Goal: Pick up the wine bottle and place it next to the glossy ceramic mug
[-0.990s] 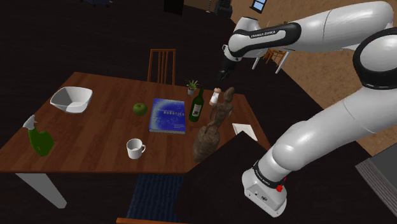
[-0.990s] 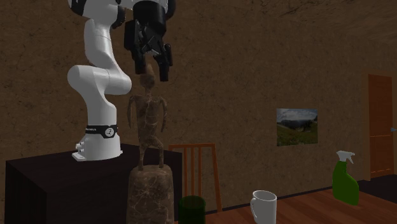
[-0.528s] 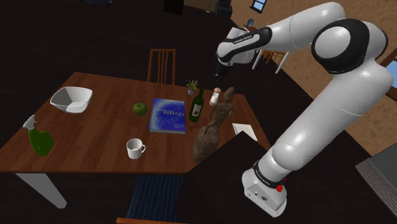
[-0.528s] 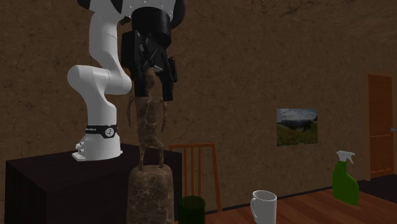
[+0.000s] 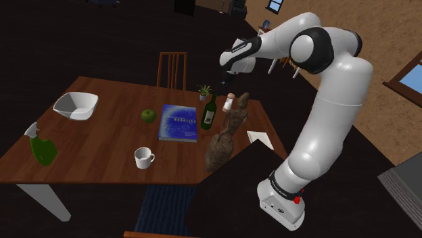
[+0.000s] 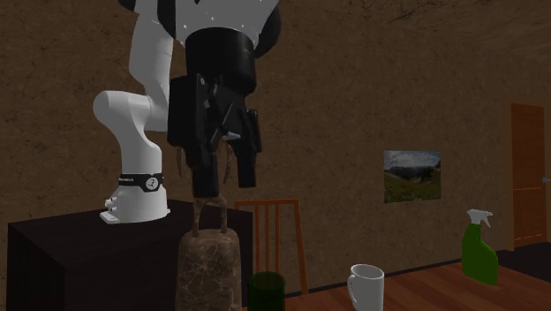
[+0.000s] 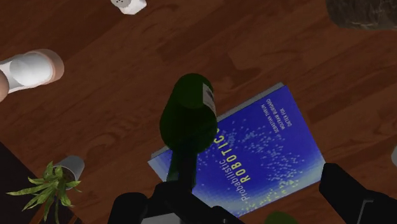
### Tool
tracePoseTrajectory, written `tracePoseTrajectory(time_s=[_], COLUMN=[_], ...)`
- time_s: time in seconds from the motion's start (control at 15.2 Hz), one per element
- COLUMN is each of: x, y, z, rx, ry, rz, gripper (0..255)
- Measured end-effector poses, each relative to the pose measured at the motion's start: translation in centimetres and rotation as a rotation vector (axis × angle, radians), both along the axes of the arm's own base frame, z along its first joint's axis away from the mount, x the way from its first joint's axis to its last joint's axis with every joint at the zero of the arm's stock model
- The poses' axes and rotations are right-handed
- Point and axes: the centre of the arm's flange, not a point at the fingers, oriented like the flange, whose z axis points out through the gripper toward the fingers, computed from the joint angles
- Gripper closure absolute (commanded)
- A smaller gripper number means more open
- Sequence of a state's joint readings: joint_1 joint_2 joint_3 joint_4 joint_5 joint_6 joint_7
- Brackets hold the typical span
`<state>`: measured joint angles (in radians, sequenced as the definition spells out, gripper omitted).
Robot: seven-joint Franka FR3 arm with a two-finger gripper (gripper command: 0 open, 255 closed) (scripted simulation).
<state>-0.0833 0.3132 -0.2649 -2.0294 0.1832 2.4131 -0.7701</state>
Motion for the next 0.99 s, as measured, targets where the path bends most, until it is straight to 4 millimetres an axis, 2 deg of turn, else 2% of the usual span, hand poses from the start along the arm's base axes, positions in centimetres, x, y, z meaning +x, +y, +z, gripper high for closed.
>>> tracePoseTrajectory(time_s=[0.4, 0.99], x=[5.0, 5.9], y=[-3.2, -3.5], z=[-4.7, -9.1], rx=[-0.012, -0.013], ry=[-0.014, -0.016], rz=[0.026, 0.03], gripper=[0, 0])
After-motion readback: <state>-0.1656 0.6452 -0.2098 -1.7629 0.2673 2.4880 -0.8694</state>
